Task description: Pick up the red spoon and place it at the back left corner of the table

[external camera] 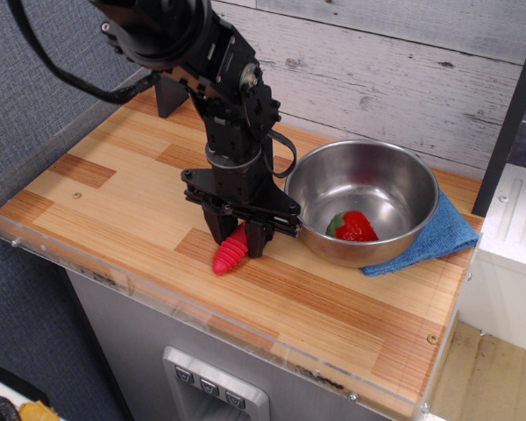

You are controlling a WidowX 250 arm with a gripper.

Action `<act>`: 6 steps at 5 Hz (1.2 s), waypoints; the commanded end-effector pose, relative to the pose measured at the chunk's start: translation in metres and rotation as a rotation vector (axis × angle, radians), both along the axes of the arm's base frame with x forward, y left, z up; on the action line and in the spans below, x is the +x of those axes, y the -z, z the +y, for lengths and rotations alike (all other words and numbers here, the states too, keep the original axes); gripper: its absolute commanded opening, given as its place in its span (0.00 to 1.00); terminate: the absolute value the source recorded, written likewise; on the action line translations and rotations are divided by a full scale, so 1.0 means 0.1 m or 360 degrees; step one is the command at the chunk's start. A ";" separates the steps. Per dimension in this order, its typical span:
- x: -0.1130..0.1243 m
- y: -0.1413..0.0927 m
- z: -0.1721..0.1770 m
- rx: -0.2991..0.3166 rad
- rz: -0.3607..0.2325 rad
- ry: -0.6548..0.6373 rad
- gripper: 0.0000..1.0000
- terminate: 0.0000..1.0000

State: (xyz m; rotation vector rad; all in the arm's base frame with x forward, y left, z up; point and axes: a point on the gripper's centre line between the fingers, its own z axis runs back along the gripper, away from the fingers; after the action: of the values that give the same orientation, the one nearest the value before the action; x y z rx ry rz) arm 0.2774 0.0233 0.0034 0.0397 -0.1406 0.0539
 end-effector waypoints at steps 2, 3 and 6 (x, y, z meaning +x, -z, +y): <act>-0.14 -0.30 0.28 -0.0057 -0.0114 -0.0410 0.00 0.00; -0.12 -0.54 0.26 -0.0099 -0.0210 -0.0449 0.00 0.00; -0.05 -1.09 -0.28 -0.0182 -0.0353 -0.0279 0.00 0.00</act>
State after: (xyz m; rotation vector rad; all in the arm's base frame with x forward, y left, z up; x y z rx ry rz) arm 0.2719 -0.0097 0.1029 -0.0690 -0.3041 0.2433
